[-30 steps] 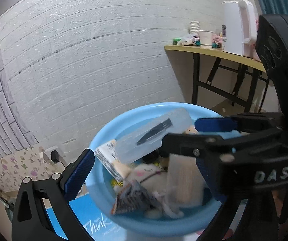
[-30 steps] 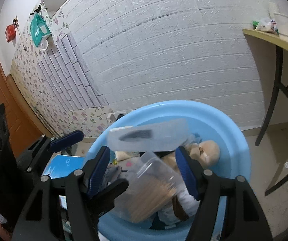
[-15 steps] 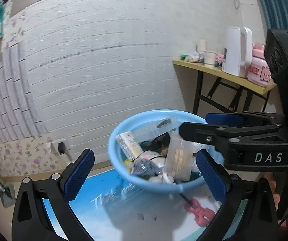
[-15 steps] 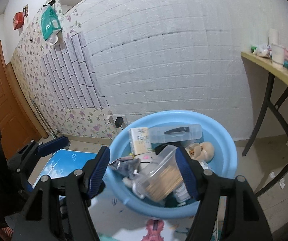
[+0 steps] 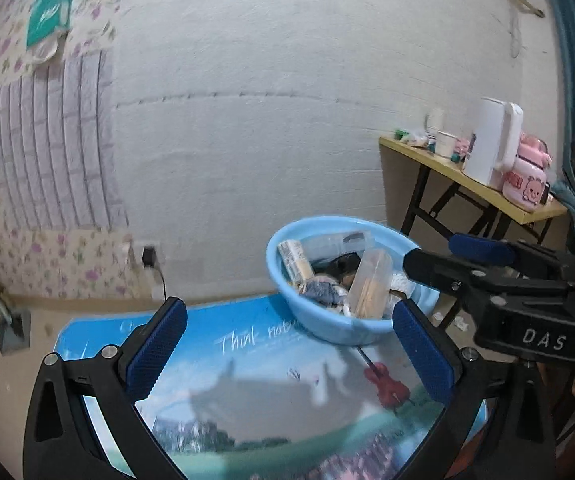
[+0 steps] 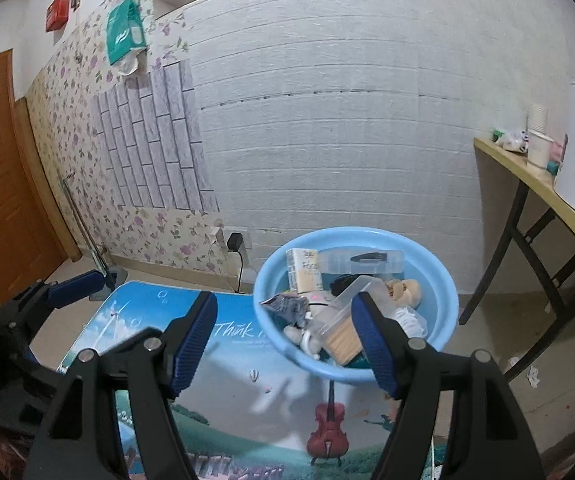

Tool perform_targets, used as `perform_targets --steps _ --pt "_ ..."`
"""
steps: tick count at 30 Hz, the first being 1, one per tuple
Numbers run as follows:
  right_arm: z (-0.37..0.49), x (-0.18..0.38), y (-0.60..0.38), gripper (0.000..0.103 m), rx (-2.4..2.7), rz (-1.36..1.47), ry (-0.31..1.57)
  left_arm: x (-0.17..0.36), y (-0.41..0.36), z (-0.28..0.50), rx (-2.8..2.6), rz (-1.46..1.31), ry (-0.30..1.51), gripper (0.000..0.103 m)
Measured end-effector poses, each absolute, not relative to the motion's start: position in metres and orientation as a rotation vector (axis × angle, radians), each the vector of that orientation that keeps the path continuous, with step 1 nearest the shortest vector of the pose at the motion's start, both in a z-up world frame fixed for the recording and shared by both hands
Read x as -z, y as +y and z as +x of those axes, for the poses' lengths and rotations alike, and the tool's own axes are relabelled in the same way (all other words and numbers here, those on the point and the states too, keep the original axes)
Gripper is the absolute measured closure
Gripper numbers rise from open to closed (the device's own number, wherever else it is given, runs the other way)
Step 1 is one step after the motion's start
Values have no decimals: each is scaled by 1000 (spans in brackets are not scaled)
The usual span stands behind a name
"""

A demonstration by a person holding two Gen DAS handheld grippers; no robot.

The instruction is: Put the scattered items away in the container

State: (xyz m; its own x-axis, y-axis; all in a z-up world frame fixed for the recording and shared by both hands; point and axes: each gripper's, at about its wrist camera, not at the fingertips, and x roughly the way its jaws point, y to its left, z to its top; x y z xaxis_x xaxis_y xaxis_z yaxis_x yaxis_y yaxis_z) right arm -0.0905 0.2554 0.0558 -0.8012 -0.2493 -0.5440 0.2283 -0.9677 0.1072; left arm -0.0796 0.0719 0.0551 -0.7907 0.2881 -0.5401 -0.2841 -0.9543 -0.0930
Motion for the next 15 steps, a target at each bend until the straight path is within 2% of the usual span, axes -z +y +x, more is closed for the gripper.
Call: perform_targets --steps 2,9,15 --pt "-88 -58 248 32 2766 833 -32 -56 67 -78 -2762 -854 2 0" --pt "-79 -60 245 15 2788 785 -38 -55 49 -78 -2826 -958 -43 0" --pt "-63 -58 252 13 2883 774 -6 -47 37 -78 -2890 -1058 -108 0"
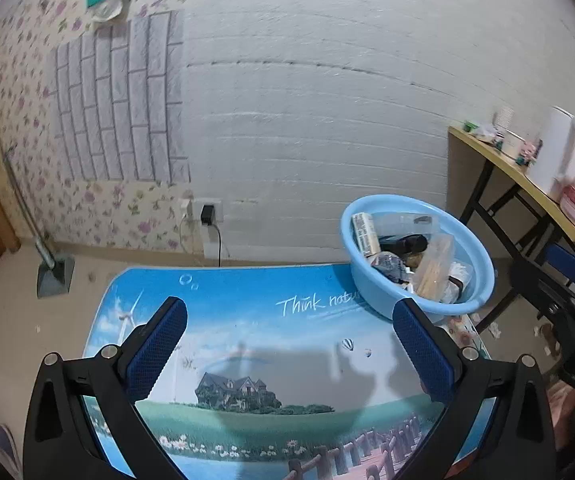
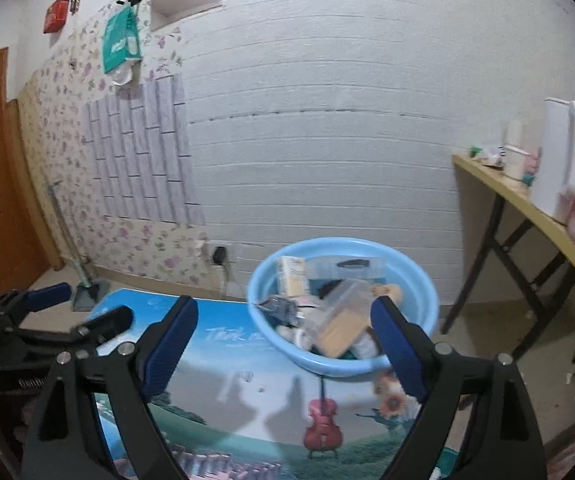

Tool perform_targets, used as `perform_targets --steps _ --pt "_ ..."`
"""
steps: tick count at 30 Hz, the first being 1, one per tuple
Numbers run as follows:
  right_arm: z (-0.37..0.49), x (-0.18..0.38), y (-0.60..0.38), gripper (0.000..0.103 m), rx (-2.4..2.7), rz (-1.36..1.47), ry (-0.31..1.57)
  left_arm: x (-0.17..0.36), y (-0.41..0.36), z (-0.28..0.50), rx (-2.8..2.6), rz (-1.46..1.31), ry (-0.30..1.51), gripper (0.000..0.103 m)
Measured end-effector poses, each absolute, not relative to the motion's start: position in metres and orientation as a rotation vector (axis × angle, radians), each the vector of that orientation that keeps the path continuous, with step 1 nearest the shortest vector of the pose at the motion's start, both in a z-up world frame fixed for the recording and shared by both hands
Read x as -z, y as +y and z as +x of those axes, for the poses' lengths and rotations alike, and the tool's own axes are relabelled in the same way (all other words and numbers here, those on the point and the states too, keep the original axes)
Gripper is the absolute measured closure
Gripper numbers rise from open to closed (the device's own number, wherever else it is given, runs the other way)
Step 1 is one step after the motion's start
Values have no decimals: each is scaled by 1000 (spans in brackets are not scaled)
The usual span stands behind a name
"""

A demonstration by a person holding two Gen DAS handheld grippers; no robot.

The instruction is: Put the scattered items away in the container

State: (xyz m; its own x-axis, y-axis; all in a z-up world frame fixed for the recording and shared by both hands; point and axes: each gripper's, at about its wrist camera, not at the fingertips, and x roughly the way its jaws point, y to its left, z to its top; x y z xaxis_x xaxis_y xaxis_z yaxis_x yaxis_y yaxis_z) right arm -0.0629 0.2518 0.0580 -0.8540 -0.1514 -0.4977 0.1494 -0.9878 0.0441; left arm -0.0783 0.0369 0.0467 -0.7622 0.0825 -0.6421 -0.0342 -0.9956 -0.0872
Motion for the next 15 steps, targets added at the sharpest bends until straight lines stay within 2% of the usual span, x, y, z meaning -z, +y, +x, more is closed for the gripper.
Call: perform_targets --steps 8,15 --pt "-60 -38 238 13 2948 891 174 -38 37 -77 -2914 -1104 -84 0" --pt "-68 -17 242 13 2783 979 -20 -35 37 -74 -2908 -1090 -34 0"
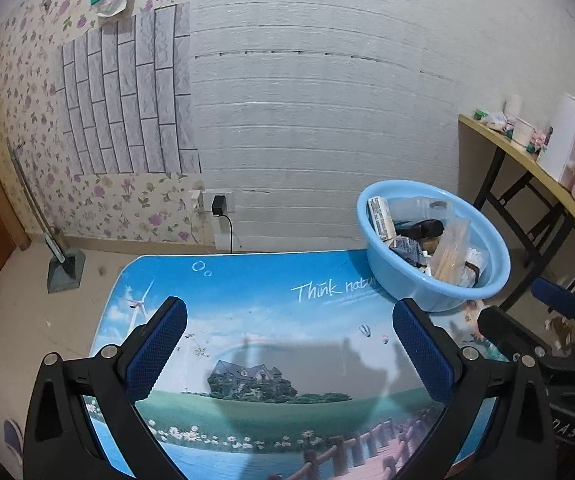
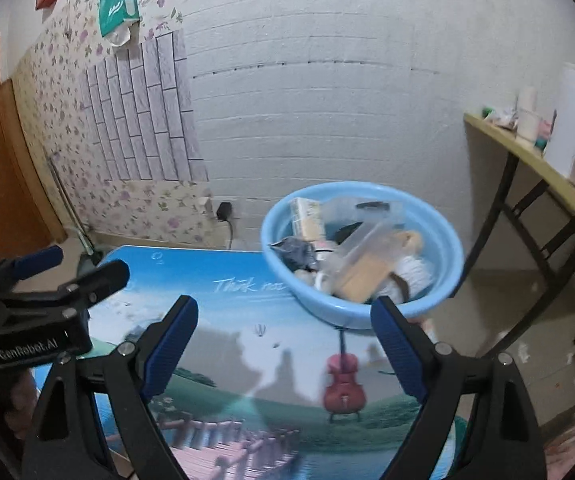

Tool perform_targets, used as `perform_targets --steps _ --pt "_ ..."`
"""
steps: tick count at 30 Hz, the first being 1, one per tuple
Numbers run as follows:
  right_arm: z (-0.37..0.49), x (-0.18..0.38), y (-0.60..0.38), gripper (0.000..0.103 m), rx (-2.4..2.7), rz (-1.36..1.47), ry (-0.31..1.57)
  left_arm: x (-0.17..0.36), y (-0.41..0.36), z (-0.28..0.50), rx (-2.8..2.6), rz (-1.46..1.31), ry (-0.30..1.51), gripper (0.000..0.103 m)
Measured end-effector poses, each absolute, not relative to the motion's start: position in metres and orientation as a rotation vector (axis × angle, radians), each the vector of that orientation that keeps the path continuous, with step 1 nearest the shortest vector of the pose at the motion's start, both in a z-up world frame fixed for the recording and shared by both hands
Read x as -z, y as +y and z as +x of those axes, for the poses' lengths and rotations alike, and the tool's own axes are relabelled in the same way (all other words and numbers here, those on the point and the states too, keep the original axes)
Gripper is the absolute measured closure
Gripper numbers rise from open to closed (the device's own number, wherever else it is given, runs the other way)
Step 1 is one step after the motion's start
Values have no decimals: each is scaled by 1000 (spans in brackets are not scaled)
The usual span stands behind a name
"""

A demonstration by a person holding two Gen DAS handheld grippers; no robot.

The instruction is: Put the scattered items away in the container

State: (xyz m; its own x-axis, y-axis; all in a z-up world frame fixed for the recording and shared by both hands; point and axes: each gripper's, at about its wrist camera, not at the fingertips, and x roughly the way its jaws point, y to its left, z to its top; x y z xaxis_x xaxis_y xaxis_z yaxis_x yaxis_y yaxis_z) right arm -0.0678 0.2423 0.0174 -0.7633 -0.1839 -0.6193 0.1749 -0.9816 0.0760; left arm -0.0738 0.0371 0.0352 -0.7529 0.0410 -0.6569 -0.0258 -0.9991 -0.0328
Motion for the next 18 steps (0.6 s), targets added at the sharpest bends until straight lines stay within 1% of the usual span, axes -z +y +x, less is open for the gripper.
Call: perform_targets --steps 8,15,18 --pt "-74 -12 245 13 2779 1011 -61 -33 43 -77 -2885 -1070 70 0" --pt "-77 -9 248 13 2787 1020 -68 -28 46 -78 -2891 -1077 107 0" --pt "-77 -7 247 13 2787 1030 -61 -26 45 -78 -2885 -1077 95 0"
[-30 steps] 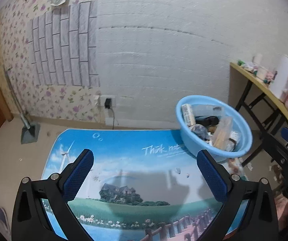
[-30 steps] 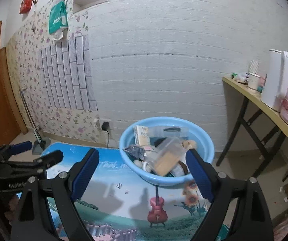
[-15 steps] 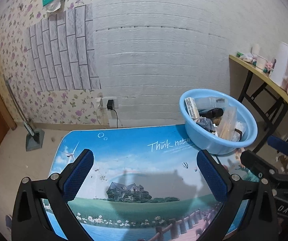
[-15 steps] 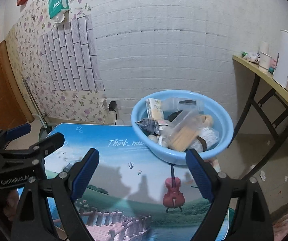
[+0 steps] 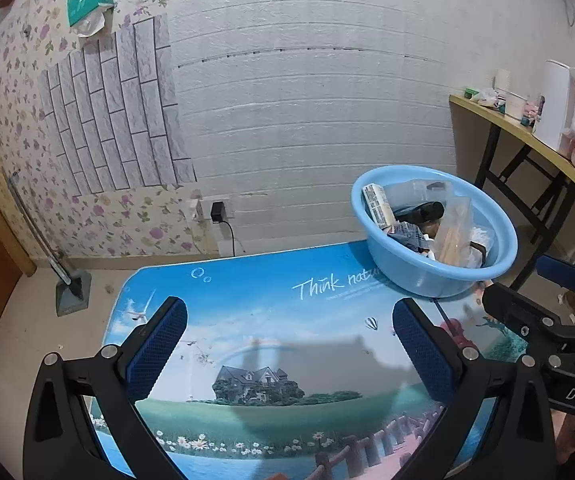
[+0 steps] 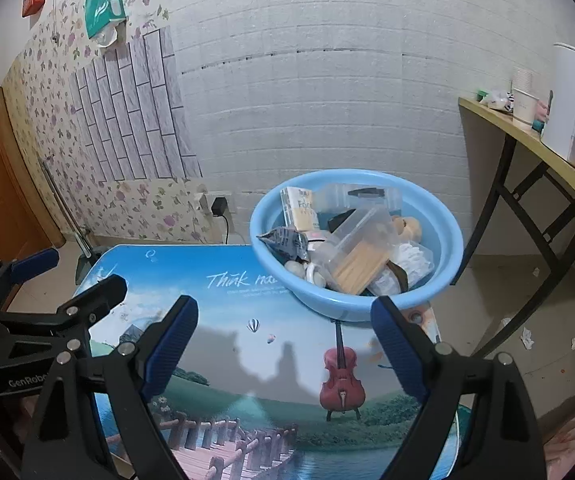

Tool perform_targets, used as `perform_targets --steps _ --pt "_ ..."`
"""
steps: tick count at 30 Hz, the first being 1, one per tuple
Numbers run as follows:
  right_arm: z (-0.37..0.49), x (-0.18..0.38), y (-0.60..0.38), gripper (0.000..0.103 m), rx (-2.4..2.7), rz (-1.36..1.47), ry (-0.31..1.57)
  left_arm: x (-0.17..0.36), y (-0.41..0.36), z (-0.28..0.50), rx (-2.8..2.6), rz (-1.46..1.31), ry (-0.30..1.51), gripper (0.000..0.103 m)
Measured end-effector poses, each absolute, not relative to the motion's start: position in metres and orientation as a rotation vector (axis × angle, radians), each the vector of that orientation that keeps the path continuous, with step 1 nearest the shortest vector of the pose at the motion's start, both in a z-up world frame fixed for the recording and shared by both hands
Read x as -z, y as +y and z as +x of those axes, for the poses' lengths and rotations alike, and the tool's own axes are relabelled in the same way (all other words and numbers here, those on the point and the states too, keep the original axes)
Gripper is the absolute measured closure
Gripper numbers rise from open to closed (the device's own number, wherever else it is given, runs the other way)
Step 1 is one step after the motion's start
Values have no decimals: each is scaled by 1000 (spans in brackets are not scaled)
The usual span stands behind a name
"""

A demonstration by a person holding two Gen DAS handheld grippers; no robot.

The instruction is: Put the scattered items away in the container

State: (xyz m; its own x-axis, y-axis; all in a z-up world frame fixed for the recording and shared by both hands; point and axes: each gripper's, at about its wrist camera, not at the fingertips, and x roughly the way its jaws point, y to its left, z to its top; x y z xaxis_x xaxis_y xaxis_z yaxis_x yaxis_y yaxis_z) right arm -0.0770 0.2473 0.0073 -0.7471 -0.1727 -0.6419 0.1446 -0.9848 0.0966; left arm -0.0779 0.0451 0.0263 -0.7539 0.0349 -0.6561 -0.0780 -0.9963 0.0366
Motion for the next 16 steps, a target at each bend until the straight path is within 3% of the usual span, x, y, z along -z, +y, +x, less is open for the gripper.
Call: perform_targets --steps 16 --pt "-77 -3 249 13 2785 1045 -61 -24 48 -77 -2881 -1075 107 0"
